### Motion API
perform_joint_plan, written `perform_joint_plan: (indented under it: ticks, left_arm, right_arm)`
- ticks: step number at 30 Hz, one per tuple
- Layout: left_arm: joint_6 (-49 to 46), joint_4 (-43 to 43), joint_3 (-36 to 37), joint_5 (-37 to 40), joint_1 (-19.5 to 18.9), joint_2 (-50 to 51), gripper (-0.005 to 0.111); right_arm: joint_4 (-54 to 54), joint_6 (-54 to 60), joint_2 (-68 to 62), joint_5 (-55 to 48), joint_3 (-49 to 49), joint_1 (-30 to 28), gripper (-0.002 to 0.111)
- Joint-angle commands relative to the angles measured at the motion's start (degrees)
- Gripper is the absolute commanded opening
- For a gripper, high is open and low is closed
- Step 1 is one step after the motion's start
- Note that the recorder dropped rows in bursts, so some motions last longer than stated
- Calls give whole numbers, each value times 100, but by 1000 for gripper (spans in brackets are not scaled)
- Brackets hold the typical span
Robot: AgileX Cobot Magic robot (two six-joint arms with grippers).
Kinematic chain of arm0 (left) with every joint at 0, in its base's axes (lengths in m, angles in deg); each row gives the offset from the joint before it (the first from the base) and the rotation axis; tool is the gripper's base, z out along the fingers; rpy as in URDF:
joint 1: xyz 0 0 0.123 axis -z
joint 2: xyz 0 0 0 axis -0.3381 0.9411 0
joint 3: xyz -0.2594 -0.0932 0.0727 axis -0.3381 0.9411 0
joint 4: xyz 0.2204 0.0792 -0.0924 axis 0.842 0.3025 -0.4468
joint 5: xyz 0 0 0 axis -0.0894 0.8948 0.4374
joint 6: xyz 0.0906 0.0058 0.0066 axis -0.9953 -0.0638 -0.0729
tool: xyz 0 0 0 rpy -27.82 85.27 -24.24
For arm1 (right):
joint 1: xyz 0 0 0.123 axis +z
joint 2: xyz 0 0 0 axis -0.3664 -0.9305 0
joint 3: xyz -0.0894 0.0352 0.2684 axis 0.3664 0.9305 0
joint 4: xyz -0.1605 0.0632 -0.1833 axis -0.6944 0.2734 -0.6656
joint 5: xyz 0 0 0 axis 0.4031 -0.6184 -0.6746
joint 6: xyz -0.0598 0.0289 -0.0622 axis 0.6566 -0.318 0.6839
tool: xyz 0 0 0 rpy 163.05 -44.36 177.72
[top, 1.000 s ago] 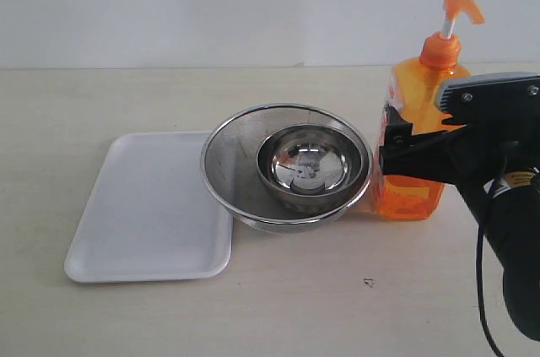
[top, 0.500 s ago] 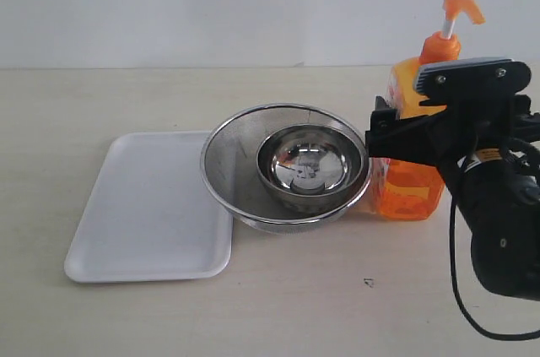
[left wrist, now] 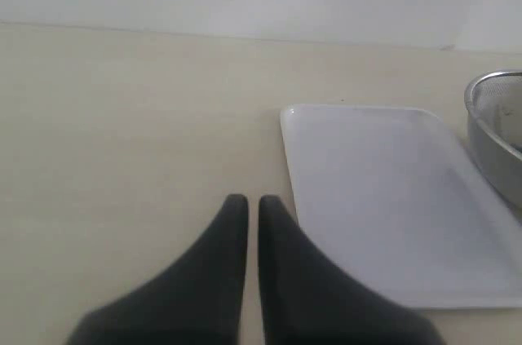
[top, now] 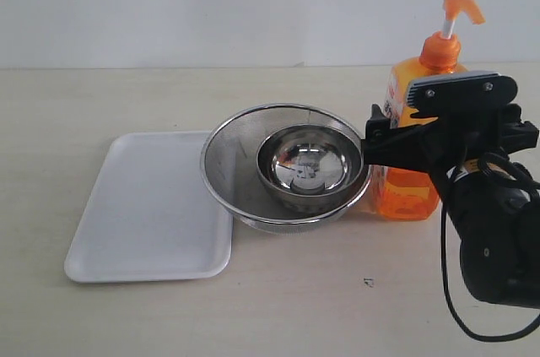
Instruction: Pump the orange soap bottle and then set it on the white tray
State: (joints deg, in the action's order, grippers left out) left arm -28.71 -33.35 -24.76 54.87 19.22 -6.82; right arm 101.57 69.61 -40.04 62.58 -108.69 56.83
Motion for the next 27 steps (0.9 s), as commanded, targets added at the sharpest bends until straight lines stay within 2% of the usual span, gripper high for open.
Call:
perform_joint_plan:
  ticks: [1,17,19,20,22,24,25,27]
  left_arm:
    - [0,6,21,-90,47,-16,5]
    - [0,6,21,-90,47,-16,5]
    - [0,6,21,-90,47,-16,5]
    - [0,6,21,-90,47,-16,5]
    - [0,6,21,-90,47,-16,5]
    - [0,6,21,-90,47,-16,5]
    - [0,6,21,-90,47,-16,5]
    - [0,6,21,-90,47,-16,5]
  right_arm:
    - [-23,-52,2,156,-16,-44,104]
    - [-3,-52,2,210,-16,-53,102]
    - [-3,-52,2,173,-16,-53,92]
    - [-3,-52,2,143,-16,-53,82]
    - [25,-52,2,50,-16,-53,48]
    - [176,-52,2,25,-16,-53,4]
    - [316,-95,2,25,-16,-53,2]
    - [506,-107,2,25,-16,-53,5]
